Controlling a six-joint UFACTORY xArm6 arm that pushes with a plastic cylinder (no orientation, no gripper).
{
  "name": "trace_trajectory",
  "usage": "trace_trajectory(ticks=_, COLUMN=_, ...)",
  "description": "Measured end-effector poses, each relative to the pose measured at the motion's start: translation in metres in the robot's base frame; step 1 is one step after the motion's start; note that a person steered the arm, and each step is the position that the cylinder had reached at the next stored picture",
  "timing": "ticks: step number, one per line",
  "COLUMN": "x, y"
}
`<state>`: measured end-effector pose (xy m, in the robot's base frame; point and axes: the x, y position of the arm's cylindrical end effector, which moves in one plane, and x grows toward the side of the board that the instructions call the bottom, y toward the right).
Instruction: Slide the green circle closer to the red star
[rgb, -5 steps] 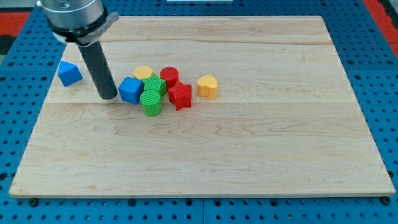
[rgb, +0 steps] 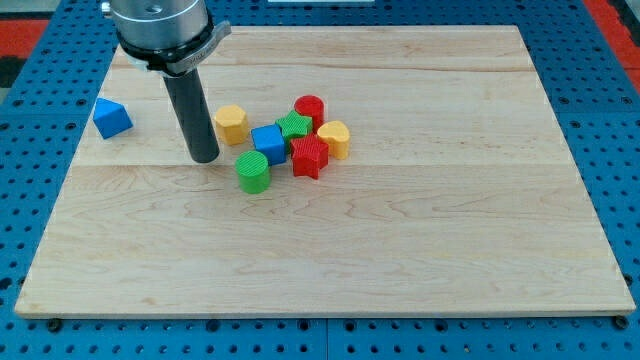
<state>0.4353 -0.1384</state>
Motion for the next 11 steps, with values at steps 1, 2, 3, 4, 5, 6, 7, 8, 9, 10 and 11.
trace_trajectory(ticks=1, x=0.014, y=-0.014)
trace_trajectory(ticks=2, x=0.045, y=-0.016)
trace_trajectory(ticks=3, x=0.062, y=0.001)
trace_trajectory(ticks=4, x=0.062, y=0.028)
trace_trajectory(ticks=5, x=0.058, y=0.056)
trace_trajectory(ticks=6, x=0.045, y=0.069)
trace_trajectory(ticks=7, x=0.068, y=0.053)
trace_trajectory(ticks=8, x=0.047, y=0.037)
trace_trajectory(ticks=9, x=0.022, y=0.037)
trace_trajectory(ticks=10, x=0.022, y=0.051)
trace_trajectory(ticks=11, x=0.021, y=0.040)
